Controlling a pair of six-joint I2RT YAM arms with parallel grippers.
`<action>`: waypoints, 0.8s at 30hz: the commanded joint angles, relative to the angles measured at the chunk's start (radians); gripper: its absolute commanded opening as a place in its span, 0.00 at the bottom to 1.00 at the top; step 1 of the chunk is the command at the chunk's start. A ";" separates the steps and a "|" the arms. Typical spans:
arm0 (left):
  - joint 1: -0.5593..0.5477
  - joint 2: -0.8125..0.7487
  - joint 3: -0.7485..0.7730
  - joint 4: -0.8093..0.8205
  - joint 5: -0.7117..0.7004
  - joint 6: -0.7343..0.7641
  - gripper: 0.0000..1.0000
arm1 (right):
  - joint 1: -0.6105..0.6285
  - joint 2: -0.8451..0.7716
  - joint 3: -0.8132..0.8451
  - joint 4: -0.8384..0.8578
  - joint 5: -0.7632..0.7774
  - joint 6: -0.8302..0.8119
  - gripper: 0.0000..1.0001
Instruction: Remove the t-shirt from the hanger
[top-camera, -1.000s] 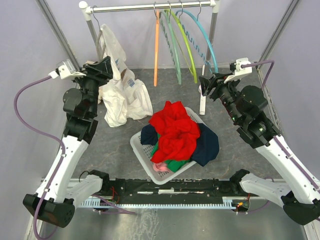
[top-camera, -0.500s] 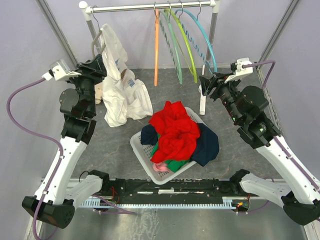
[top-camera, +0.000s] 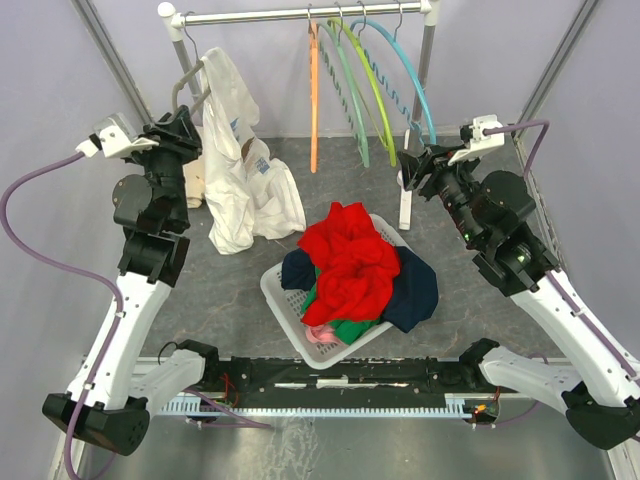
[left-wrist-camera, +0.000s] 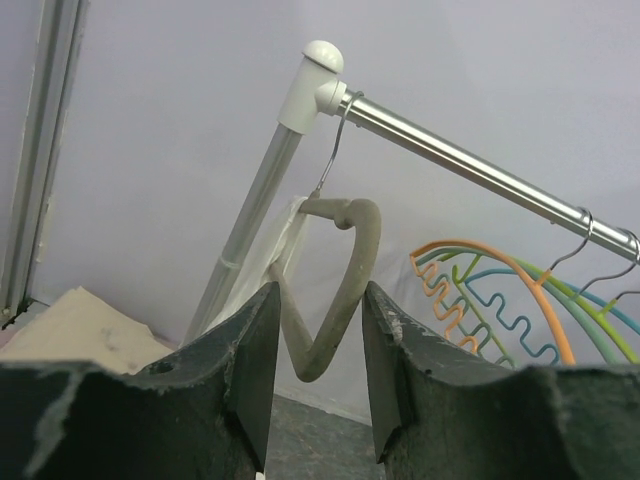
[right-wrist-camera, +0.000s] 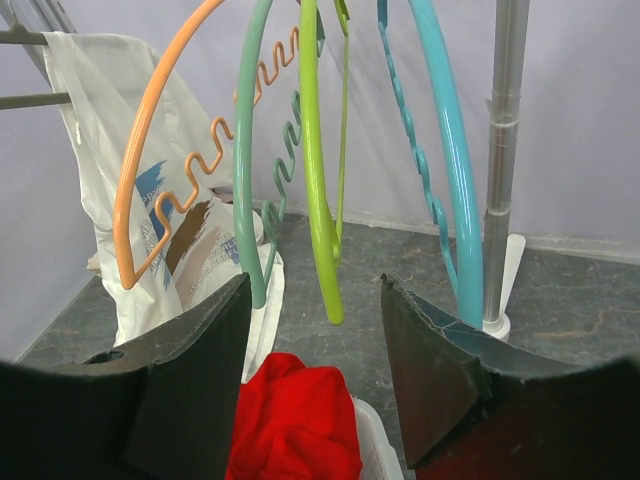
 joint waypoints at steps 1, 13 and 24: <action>0.004 0.010 0.046 0.046 -0.028 0.088 0.43 | -0.002 0.002 0.015 0.051 0.004 0.008 0.62; 0.004 0.050 0.086 0.042 -0.027 0.153 0.26 | -0.003 0.010 0.016 0.054 0.005 0.008 0.62; 0.003 0.051 0.084 0.065 -0.023 0.198 0.07 | -0.002 0.019 0.017 0.054 0.005 0.007 0.62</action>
